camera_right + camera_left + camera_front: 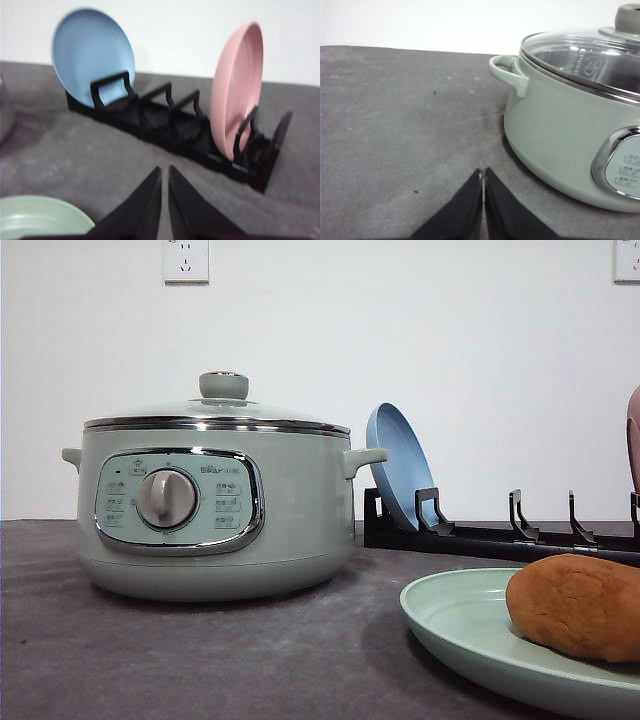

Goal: Transfer potato from steamer to green plate

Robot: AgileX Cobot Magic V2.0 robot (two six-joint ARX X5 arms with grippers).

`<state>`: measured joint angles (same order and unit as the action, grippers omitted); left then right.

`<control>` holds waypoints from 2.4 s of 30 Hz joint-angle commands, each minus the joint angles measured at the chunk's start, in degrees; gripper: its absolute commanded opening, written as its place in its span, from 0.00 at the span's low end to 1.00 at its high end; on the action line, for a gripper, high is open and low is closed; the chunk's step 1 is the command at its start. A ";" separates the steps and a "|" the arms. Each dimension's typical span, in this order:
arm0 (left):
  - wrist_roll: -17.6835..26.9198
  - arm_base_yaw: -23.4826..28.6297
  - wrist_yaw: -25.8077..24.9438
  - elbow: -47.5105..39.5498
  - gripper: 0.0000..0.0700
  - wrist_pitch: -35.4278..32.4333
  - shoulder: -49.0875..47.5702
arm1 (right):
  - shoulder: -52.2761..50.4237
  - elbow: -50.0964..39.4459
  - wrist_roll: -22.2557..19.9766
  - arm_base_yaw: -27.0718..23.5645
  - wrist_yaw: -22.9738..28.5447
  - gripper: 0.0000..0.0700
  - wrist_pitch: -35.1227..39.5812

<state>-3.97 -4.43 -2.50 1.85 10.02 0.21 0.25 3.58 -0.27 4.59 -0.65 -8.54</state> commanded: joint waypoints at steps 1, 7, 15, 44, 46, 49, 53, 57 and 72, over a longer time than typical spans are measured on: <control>0.46 -0.09 -0.13 -1.16 0.00 -0.96 -0.02 | -0.04 -0.67 -0.11 -0.57 -0.28 0.02 0.40; 0.46 -0.09 -0.13 -1.16 0.00 -0.96 -0.02 | -0.04 -2.65 -0.11 -2.72 -2.62 0.02 0.14; 0.46 -0.09 -0.13 -1.16 0.00 -0.98 -0.02 | -0.04 -2.93 -0.15 -2.85 -2.16 0.02 -1.46; 0.46 -0.09 -0.13 -1.16 0.00 -1.01 -0.02 | -0.04 -2.93 -0.20 -2.85 -2.36 0.02 -0.39; 0.46 -0.09 -0.13 -1.16 0.00 -1.01 -0.02 | -0.04 -2.93 -0.20 -2.85 -2.36 0.02 -0.39; 0.46 -0.09 -0.13 -1.16 0.00 -1.01 -0.02 | -0.04 -2.93 -0.20 -2.85 -2.36 0.02 -0.39; 0.46 -0.09 -0.13 -1.16 0.00 -1.01 -0.02 | -0.04 -2.91 -0.20 -2.85 -2.36 0.02 -0.39; 0.46 -0.09 -0.13 -1.16 0.00 -1.01 -0.02 | -0.04 -2.91 -0.18 -2.85 -2.36 0.02 -0.39; 0.46 -0.09 -0.13 -1.16 0.00 -1.01 -0.02 | -0.04 -2.91 -0.20 -2.85 -2.36 0.02 -0.39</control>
<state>-3.97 -4.43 -2.50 1.85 10.00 0.21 0.30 0.97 -0.25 1.80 -2.98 -9.58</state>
